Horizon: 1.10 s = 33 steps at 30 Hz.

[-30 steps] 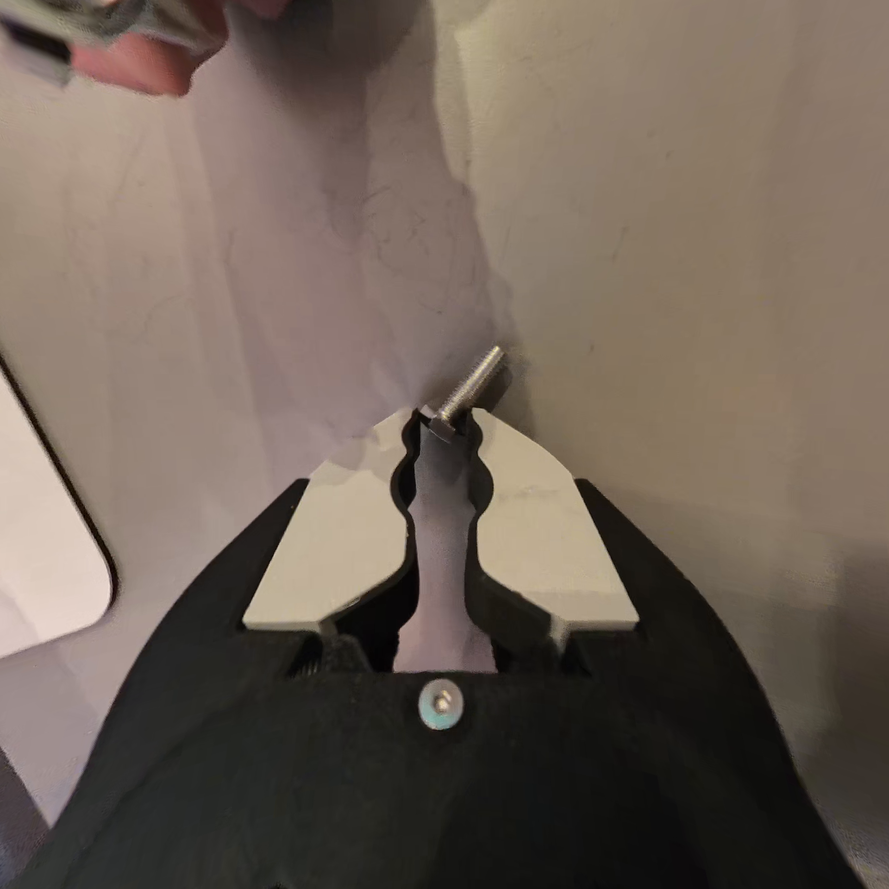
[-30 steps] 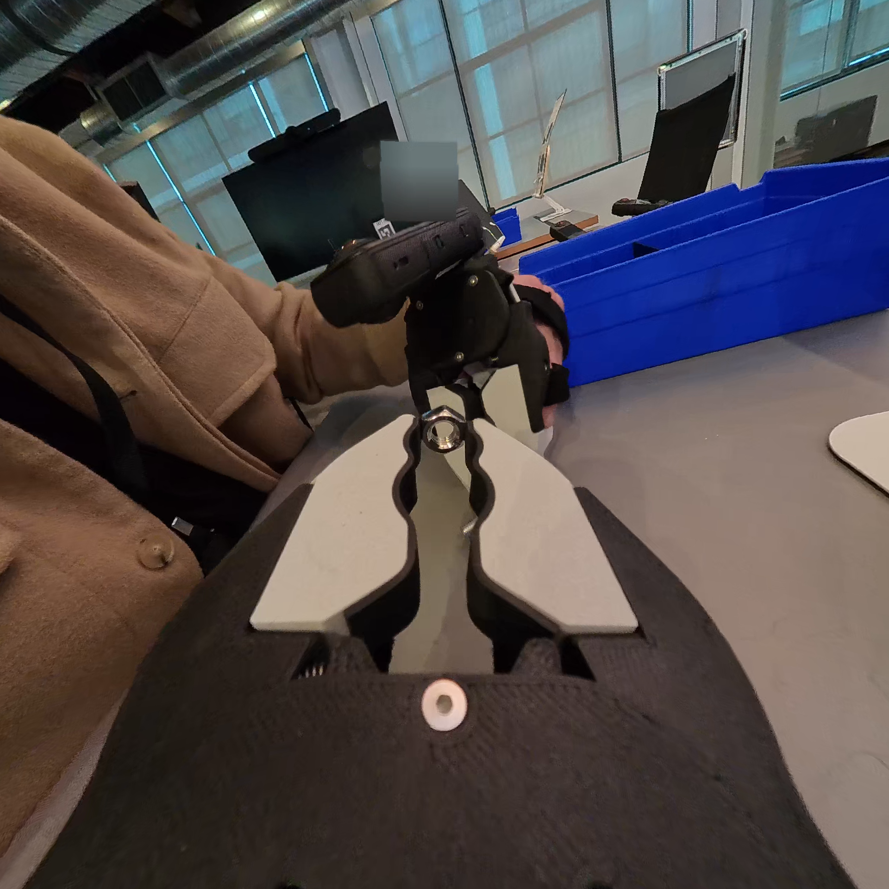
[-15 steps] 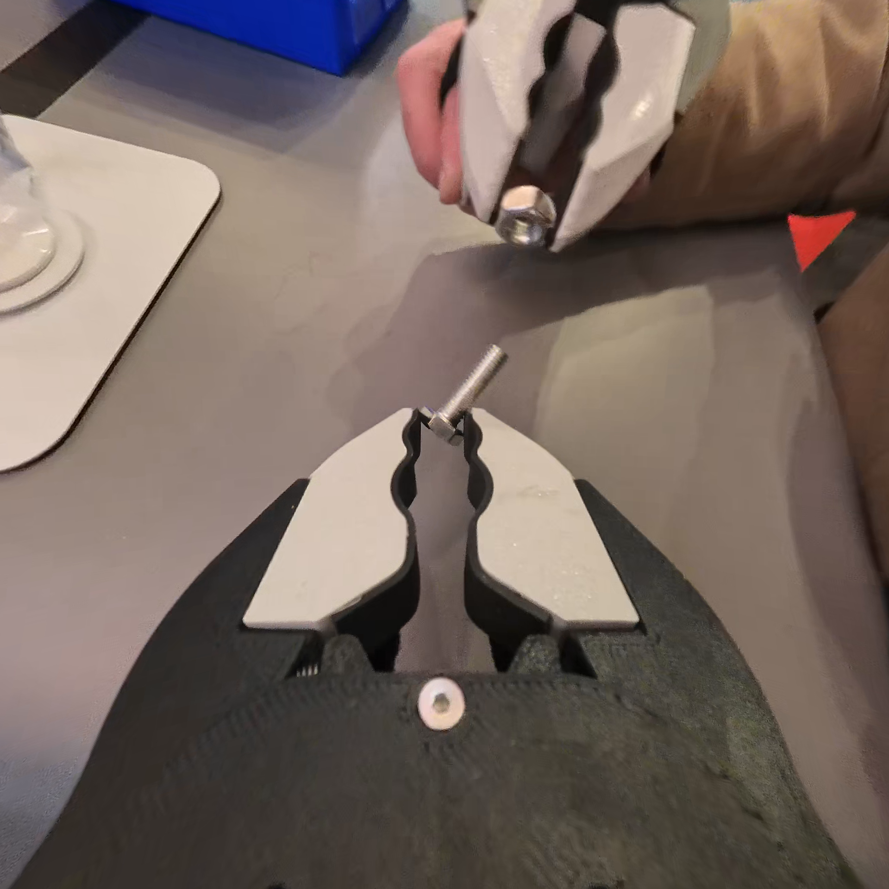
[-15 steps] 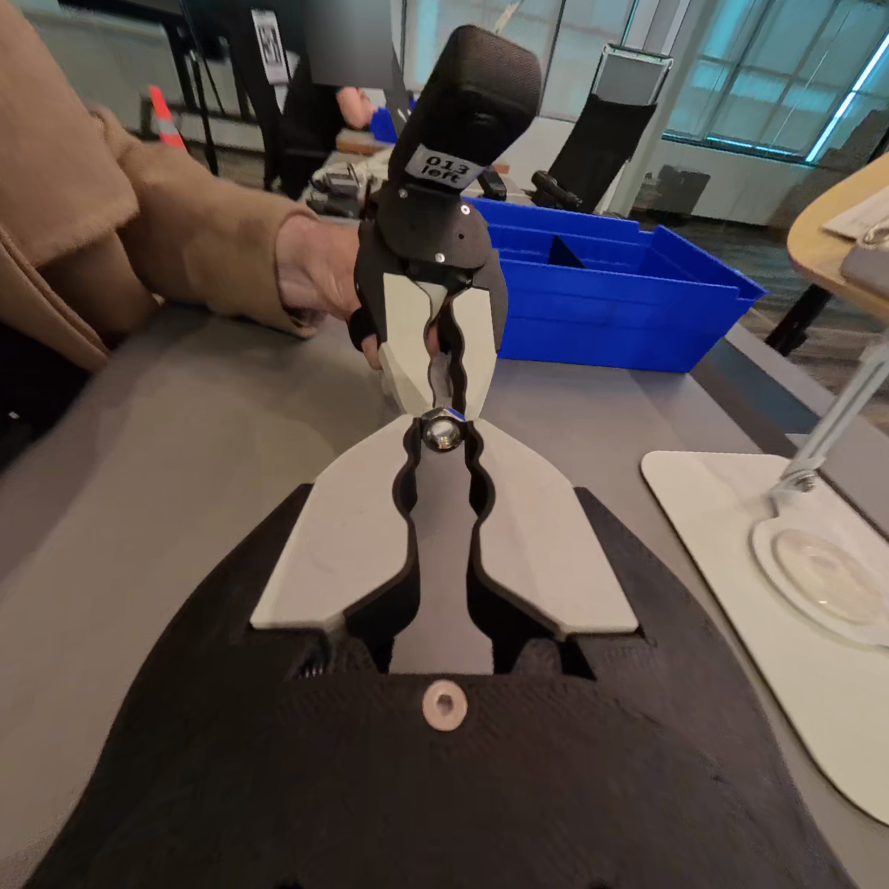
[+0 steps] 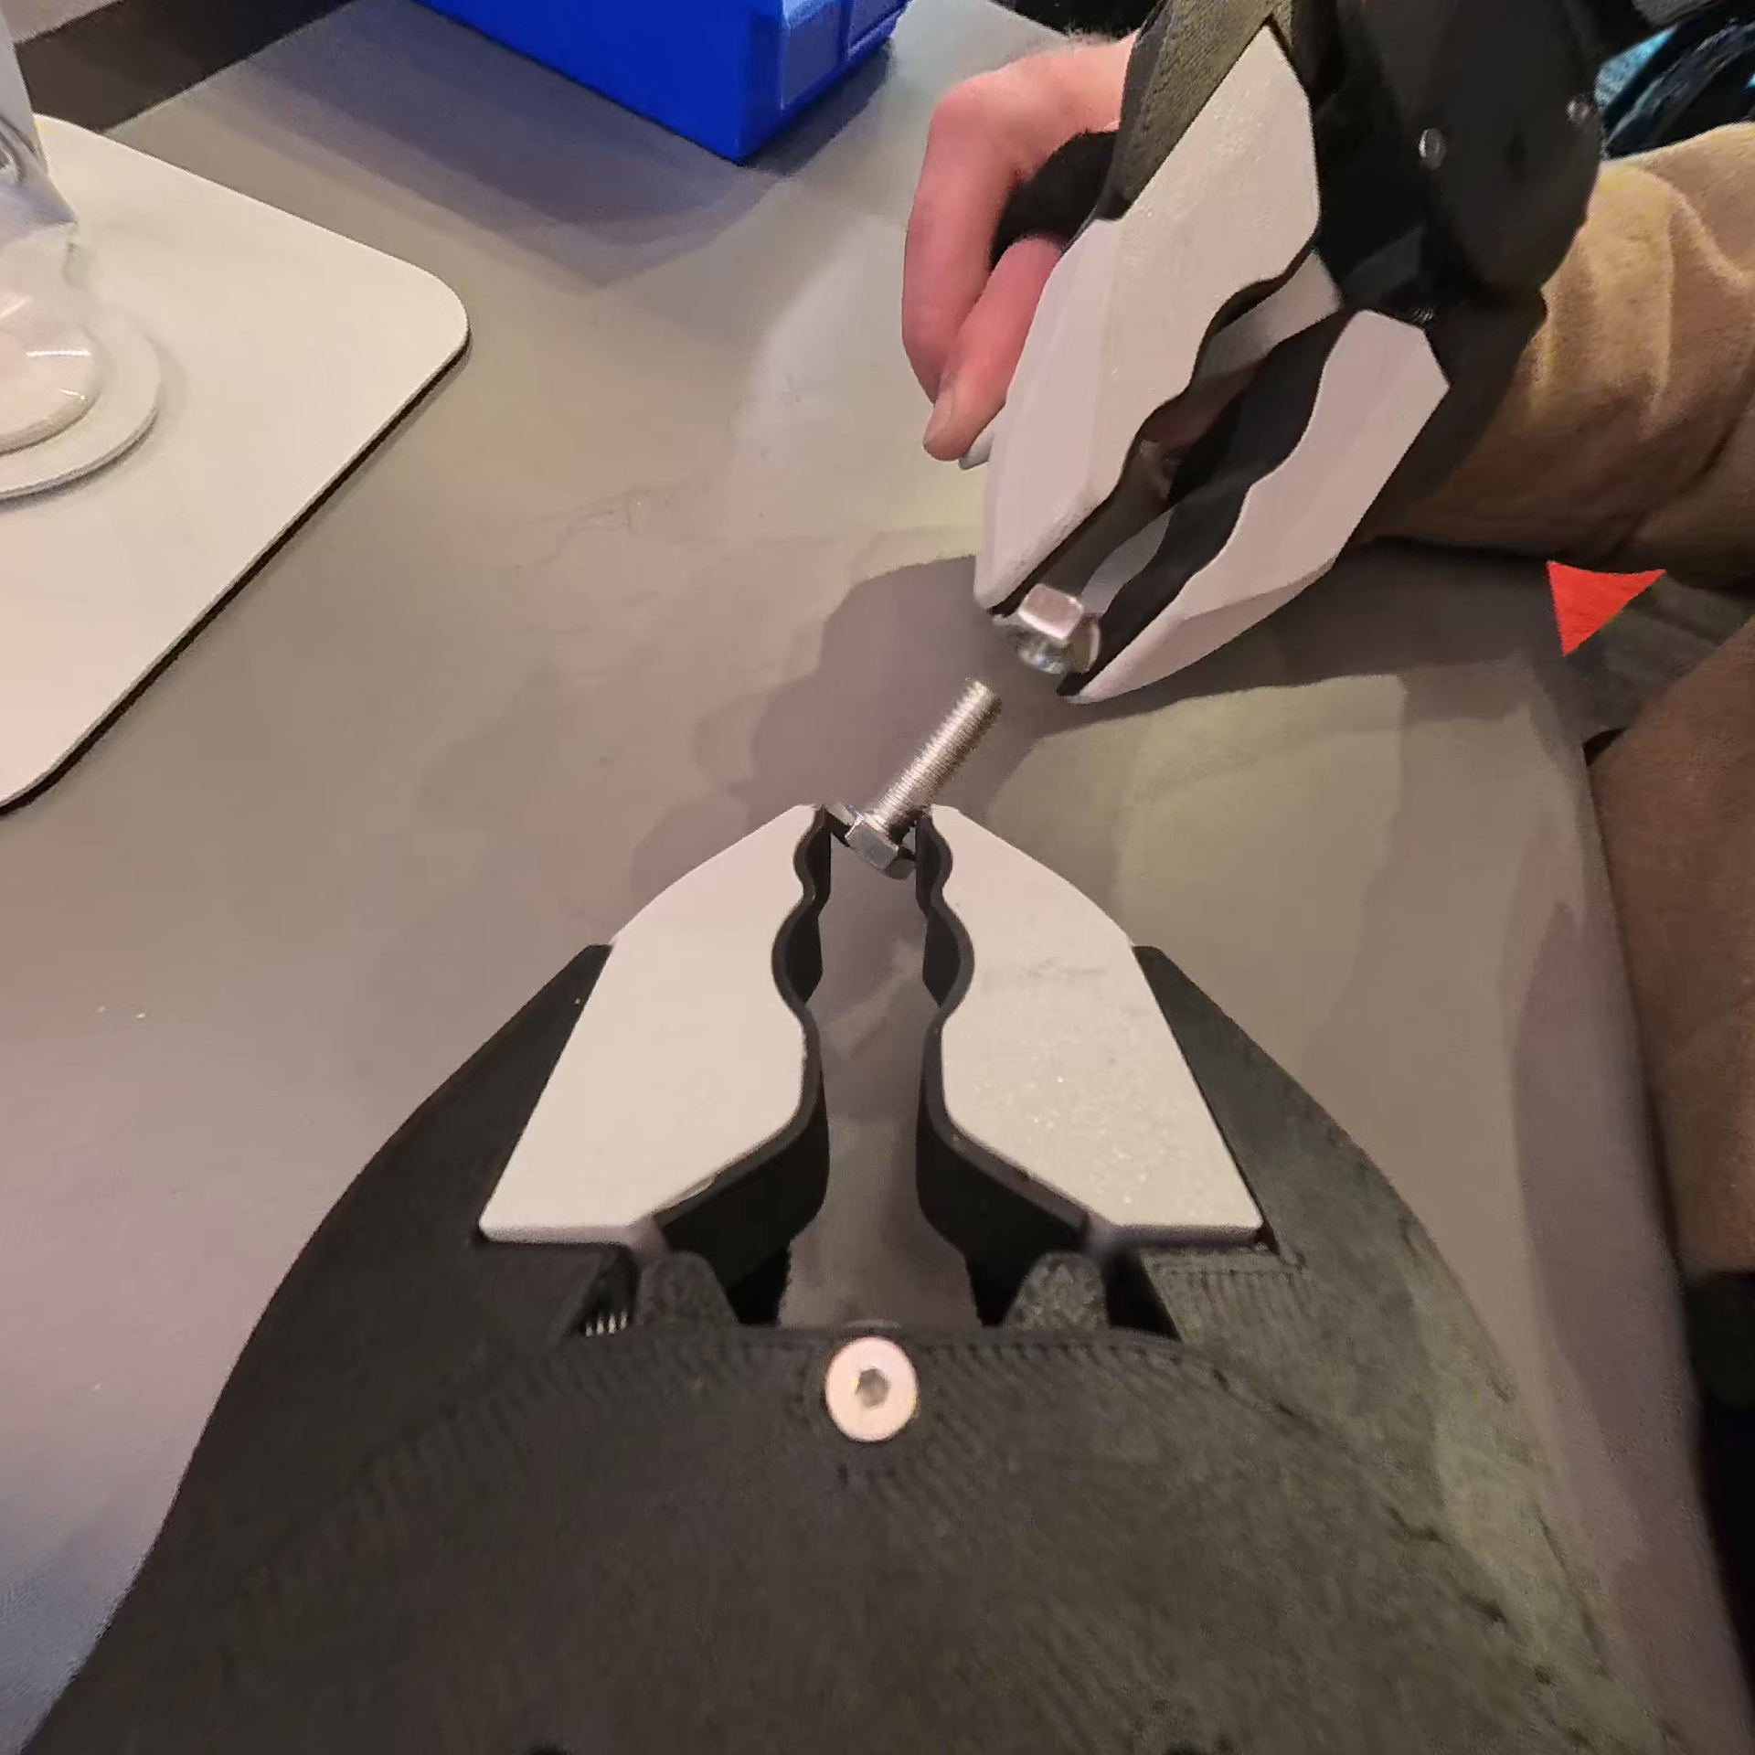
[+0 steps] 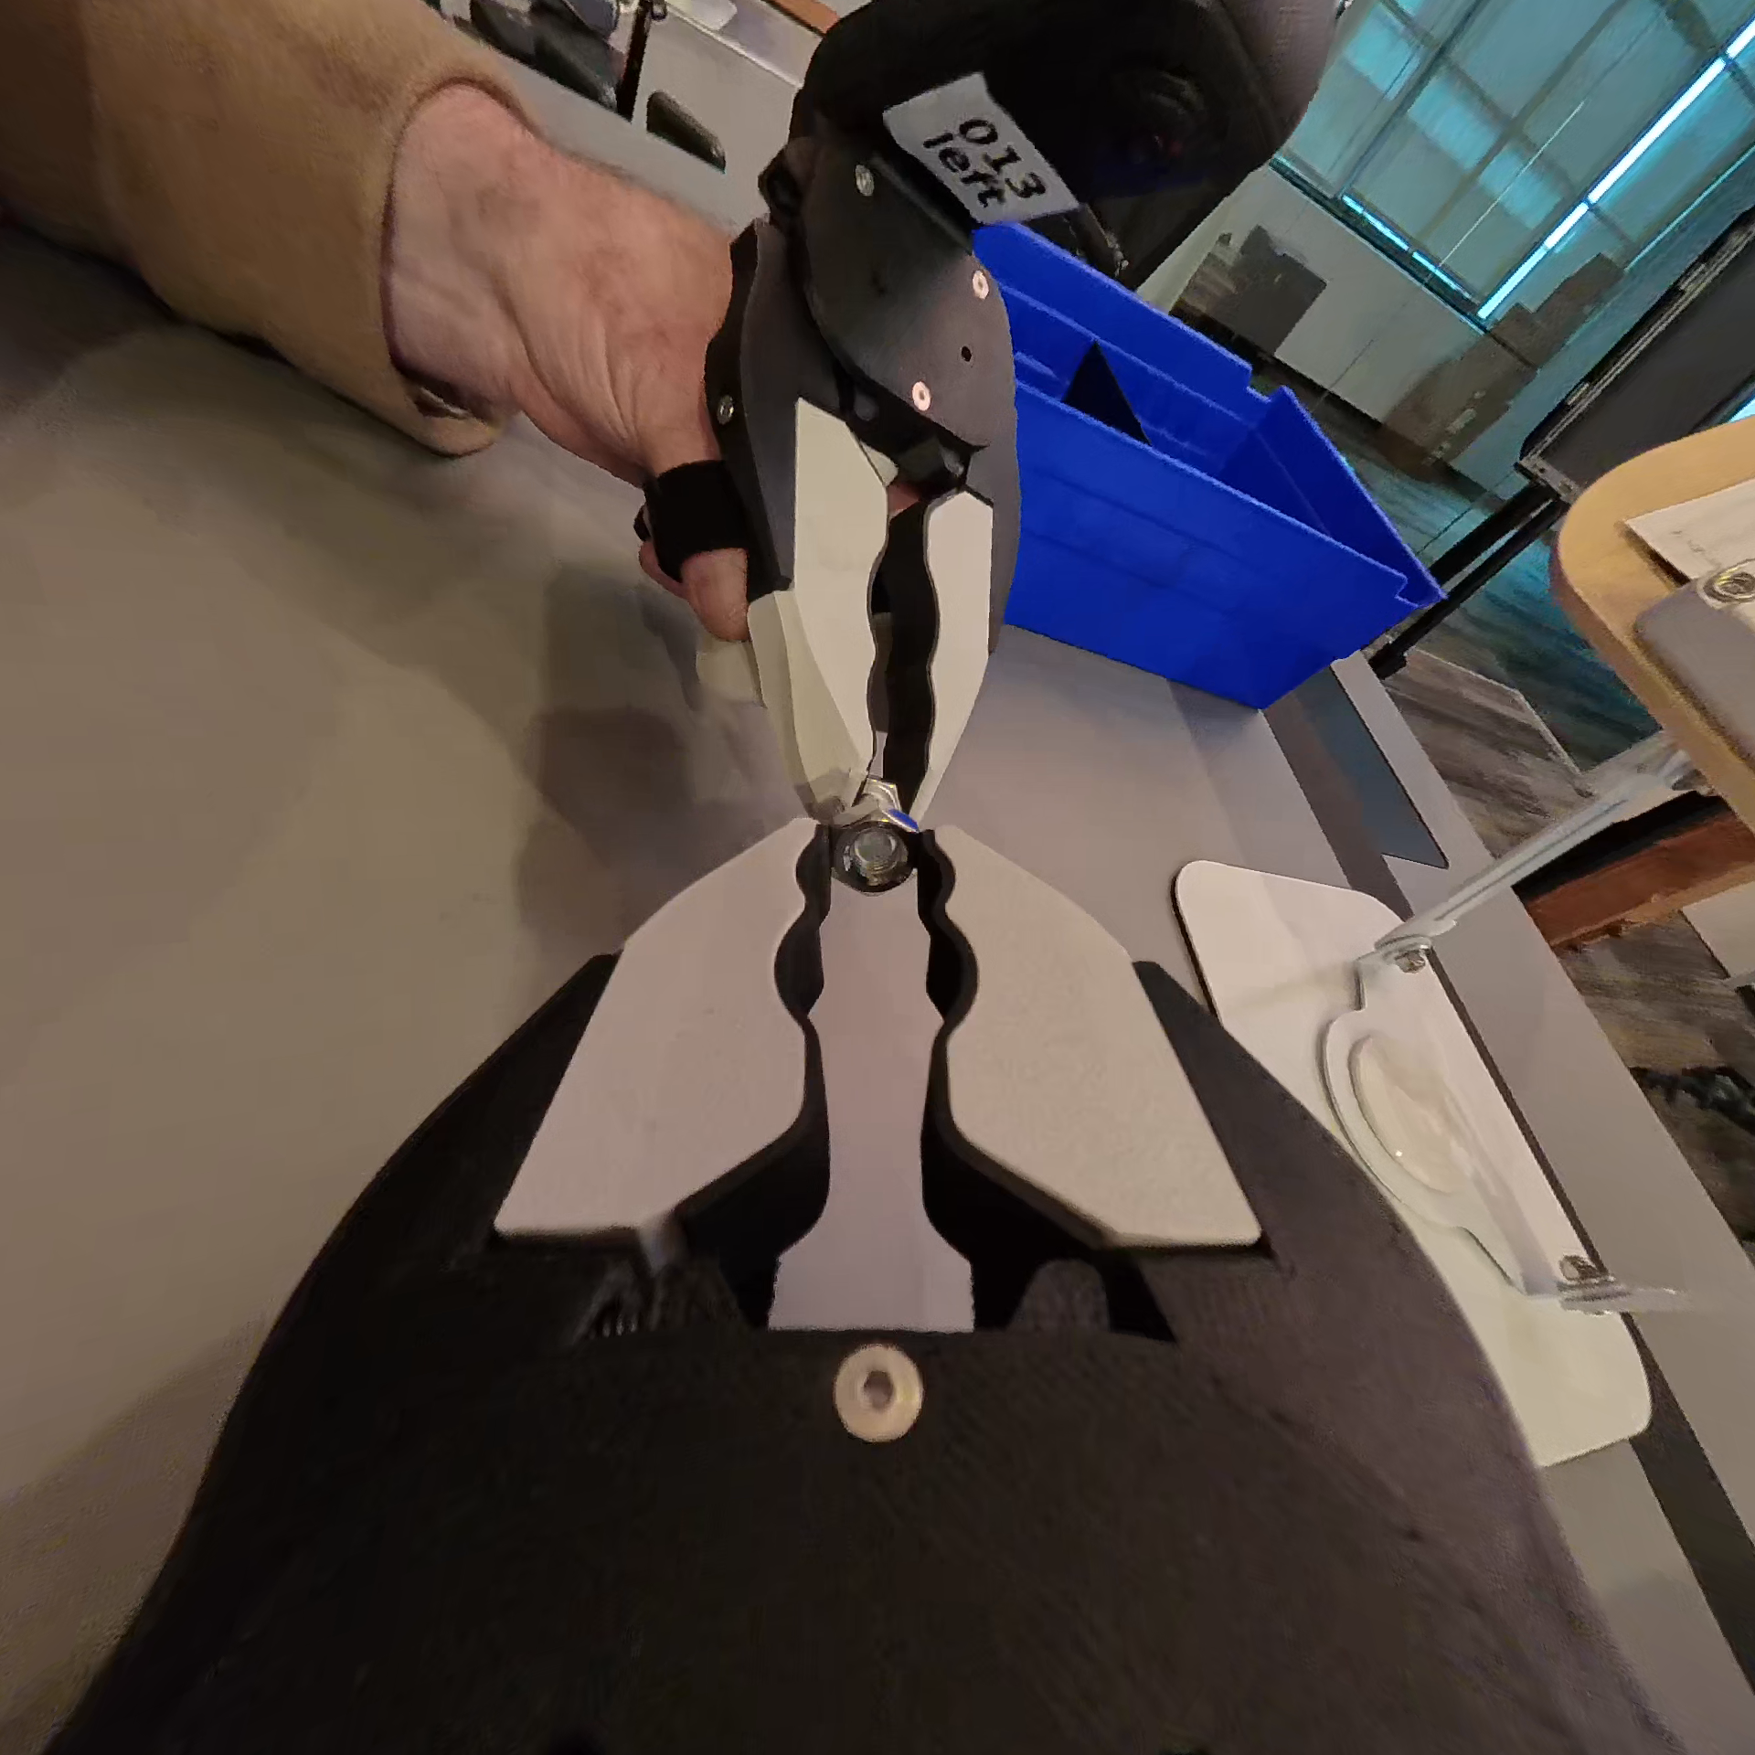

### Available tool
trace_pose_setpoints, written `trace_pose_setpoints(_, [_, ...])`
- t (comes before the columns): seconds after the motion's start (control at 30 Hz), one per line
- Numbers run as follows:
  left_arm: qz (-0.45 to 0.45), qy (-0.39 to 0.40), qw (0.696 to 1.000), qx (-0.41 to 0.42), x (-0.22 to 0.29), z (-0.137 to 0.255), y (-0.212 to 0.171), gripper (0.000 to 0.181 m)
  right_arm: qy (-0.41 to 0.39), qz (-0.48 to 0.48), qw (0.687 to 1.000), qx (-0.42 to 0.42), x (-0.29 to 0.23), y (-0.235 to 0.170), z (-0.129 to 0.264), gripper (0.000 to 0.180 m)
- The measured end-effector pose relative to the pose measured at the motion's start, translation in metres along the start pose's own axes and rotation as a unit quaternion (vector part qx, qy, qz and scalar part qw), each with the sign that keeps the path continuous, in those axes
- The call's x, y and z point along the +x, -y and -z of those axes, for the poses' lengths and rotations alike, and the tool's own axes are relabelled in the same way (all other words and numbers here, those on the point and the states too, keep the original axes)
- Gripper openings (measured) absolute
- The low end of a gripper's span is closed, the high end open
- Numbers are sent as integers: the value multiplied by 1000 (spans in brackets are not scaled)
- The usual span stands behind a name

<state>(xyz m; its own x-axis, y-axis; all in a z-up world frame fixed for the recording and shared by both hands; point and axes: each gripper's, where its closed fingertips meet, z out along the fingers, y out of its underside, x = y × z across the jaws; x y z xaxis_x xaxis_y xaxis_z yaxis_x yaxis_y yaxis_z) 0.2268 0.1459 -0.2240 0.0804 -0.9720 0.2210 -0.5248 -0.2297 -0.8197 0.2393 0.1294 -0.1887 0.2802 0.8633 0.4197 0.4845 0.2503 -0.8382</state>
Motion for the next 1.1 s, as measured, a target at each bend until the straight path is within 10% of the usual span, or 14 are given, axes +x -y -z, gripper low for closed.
trace_pose_setpoints(1.1, [-37, 64, 997, 19, -2, 0, 11, 16, -32, -5, 999, -16, 8, -5, -3, 17])
